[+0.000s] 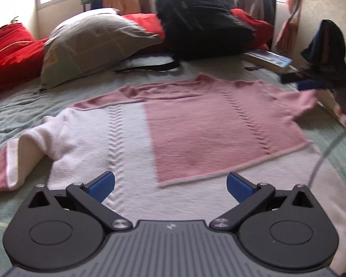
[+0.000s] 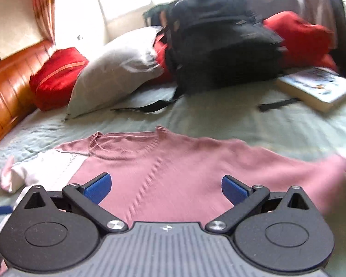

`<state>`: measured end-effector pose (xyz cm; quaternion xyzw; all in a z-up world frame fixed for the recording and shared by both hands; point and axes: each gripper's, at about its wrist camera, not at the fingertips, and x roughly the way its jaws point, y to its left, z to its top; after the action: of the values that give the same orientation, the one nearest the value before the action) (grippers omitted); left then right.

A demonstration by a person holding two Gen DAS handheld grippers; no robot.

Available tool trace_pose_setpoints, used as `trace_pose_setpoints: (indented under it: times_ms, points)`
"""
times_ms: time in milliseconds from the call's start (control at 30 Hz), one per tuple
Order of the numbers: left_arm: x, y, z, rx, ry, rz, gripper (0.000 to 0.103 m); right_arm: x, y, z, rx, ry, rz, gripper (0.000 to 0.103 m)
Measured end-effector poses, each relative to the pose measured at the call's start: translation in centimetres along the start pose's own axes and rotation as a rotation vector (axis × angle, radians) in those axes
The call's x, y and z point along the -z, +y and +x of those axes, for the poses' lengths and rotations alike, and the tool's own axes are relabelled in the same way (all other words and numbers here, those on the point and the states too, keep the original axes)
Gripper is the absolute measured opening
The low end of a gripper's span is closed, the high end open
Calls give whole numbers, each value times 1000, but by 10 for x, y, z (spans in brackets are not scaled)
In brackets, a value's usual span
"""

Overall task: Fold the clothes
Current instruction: 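Move the right gripper across the sweater to the sleeve with the white cuff, then grasp the white cuff with the right gripper, pull the sleeve straight, release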

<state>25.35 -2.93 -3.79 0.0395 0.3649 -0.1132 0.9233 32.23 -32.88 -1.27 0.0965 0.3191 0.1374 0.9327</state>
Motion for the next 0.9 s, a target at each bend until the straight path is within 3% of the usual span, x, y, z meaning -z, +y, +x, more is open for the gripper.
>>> trace_pose_setpoints:
  times_ms: [100, 267, 333, 600, 767, 900]
  points:
    - [-1, -18, -3, 30, 4, 16, 102, 35, -31, -36, 30, -26, 58, 103]
    - [-2, -49, 0, 70, 22, 58, 102, 82, -101, -39, 118, 25, 200, 103]
    - [-2, -60, 4, 78, 36, 76, 102, 88, -118, -39, 79, -24, 229, 103]
    - [-3, -83, 21, 69, 79, 111, 102, 55, -156, -3, 51, -85, 252, 103]
    - [-4, -84, 30, 62, 92, 111, 102, 34, -176, 12, 92, -125, 253, 103]
    - [-2, -81, 33, 58, 102, 111, 102, 27, -184, 0, 128, -192, 228, 103]
